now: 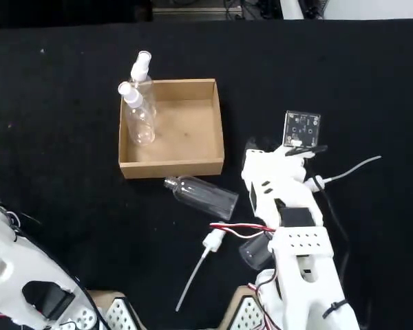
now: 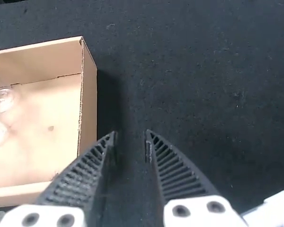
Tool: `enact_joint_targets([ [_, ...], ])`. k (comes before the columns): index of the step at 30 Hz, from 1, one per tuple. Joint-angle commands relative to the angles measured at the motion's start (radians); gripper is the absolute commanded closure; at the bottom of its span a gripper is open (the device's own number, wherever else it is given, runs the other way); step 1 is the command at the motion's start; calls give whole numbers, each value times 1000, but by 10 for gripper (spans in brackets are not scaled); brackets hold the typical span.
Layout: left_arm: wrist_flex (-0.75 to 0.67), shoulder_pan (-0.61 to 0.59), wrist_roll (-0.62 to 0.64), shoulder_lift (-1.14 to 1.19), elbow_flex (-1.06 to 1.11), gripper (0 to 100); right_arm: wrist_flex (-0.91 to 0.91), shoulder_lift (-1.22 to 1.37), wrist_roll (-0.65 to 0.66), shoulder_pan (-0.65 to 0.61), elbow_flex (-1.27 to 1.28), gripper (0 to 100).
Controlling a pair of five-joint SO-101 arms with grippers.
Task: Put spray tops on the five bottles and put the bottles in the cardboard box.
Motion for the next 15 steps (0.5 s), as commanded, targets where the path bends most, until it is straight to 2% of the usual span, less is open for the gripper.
enact_joint_targets([
  [1, -18, -1, 3, 2, -15, 696, -29, -35, 2, 15, -12, 924],
  [6, -18, -4, 3, -8, -15, 663, -29, -35, 2, 15, -12, 924],
  [15, -20, -22, 3, -66, -16, 662, -29, -35, 2, 15, -12, 924],
])
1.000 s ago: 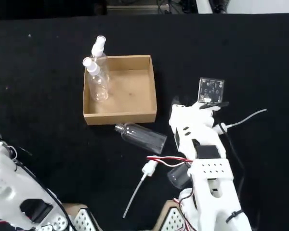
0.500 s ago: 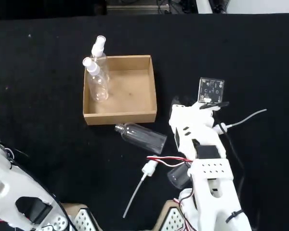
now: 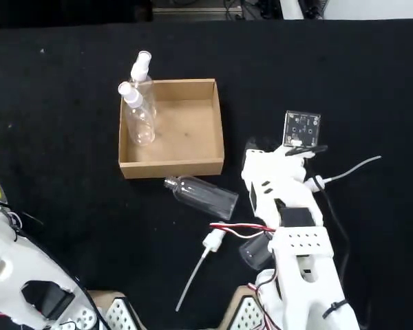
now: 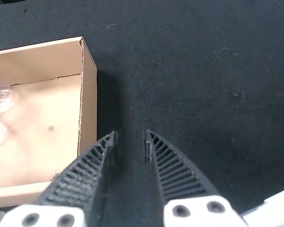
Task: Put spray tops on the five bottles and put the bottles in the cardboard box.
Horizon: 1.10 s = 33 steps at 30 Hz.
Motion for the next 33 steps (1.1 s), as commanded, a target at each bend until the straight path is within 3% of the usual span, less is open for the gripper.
enact_joint_targets([
  [1, -20, -30, 2, -100, -18, 663, -29, -35, 2, 15, -12, 924],
  [9, -12, -10, -5, -210, 45, 664, -29, -35, 2, 15, -12, 924],
  [30, -11, -15, -6, -104, -13, 666, -29, -35, 2, 15, -10, 924],
  [33, -11, -13, -6, -104, -13, 734, -29, -35, 2, 15, -10, 924],
])
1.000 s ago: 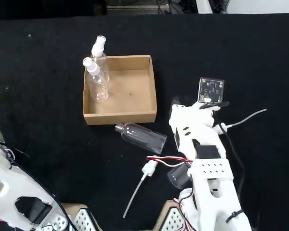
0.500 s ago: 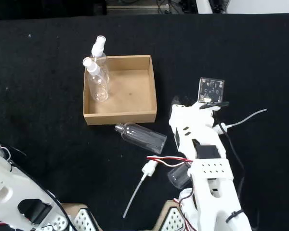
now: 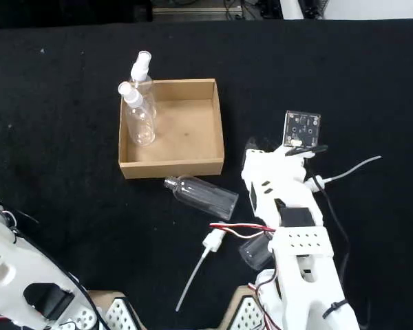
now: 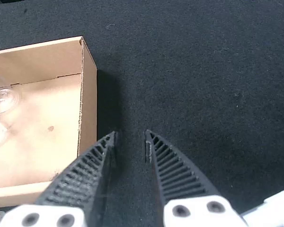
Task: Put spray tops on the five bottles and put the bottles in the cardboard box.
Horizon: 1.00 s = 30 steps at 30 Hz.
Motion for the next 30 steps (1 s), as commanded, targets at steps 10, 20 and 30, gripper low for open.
enact_joint_targets([
  [10, -11, 8, -6, -3, -21, 944, -29, -35, 2, 15, -10, 924],
  [20, -20, 122, -5, -267, 206, 973, -29, -35, 2, 15, -10, 924],
  [30, 218, 420, -6, -712, 331, 973, -31, -31, 2, 15, -8, 924],
])
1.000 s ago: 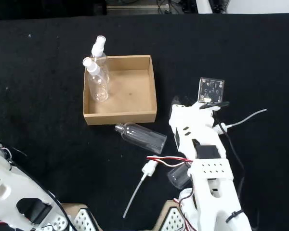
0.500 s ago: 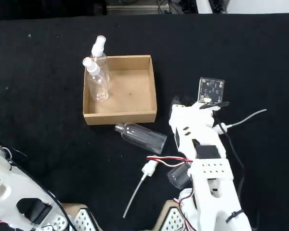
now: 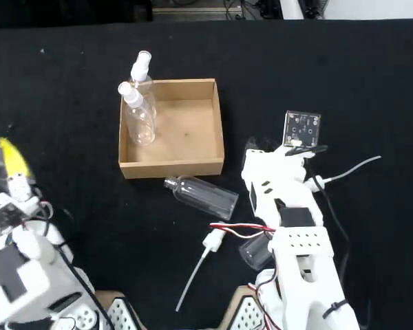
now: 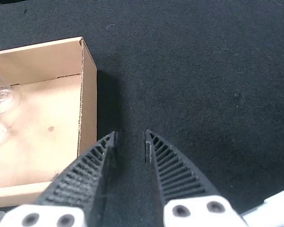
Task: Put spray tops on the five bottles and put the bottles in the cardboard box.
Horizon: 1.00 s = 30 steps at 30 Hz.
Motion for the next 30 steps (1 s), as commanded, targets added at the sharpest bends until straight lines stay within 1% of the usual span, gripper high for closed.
enact_joint_targets([
  [1, 206, 122, -6, -209, -12, 973, -31, -31, 2, 15, -8, 924],
  [10, 557, 366, -2, -597, -31, 973, -44, -30, 2, 15, -7, 924],
  [16, 967, 499, 2, -815, -116, 971, -117, -28, 2, 15, 21, 924],
  [18, 1049, 545, 2, -870, -122, 971, -123, -28, 2, 15, 24, 924],
  [22, 1059, 625, 2, -927, -111, 971, -123, -28, 2, 15, 24, 924],
  [30, 1057, 756, 3, -902, -131, 971, -123, -28, 2, 15, 25, 924],
])
